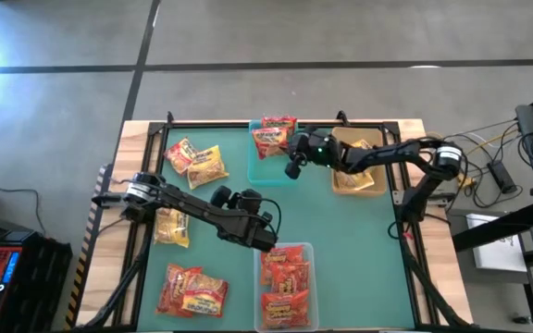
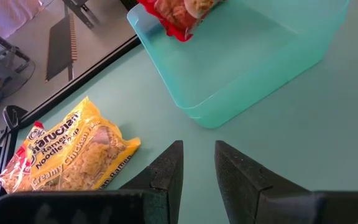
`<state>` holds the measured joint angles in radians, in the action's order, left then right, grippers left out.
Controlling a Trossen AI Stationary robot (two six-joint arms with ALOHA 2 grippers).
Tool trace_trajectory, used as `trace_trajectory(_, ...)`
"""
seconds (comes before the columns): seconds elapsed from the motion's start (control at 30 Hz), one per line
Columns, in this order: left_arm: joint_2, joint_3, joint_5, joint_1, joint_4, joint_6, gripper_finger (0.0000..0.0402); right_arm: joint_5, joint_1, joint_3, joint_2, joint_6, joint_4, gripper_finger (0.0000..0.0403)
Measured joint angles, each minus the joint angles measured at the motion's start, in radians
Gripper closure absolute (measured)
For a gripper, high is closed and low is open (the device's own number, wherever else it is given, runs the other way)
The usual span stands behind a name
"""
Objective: Sort Maruchan noodles
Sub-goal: Put the bottom right red noodle pack into the transparent green bin, then put the top yellow noodle pack into the transparent orange bin
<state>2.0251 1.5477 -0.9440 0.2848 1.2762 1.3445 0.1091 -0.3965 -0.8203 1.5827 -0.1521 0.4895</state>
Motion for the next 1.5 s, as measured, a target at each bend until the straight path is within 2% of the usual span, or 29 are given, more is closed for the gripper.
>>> trace_trajectory(0.33, 0.0, -0.005, 0.0, 0.0, 0.0, 0.0, 0.0326, 0.022, -0.043, -0.034, 0.062, -0.023, -0.059, 0.0343)
trace_trajectory(0.63, 0.0, -0.006, 0.0, 0.0, 0.0, 0.0, 0.0326, 0.023, -0.057, -0.11, 0.082, -0.079, -0.121, 0.0283)
trace_trajectory(0.73, 0.0, -0.006, 0.0, 0.0, 0.0, 0.0, 0.0326, 0.025, -0.056, -0.157, 0.07, -0.048, -0.231, 0.0275)
trace_trajectory(0.93, 0.0, -0.006, 0.0, 0.0, 0.0, 0.0, 0.0326, 0.013, -0.053, -0.288, 0.02, -0.015, -0.56, 0.0272)
trace_trajectory(1.07, 0.0, -0.006, 0.0, 0.0, 0.0, 0.0, 0.0326, -0.092, -0.042, -0.325, -0.01, 0.027, -0.711, 0.0278)
trace_trajectory(1.2, 0.0, -0.006, 0.0, 0.0, 0.0, 0.0, 0.0326, -0.219, -0.015, -0.29, -0.058, 0.048, -0.731, 0.0284)
trace_trajectory(1.5, 0.0, -0.006, -0.085, -0.04, 0.005, 0.001, 0.0326, -0.23, 0.101, -0.092, -0.233, 0.092, -0.695, 0.0295)
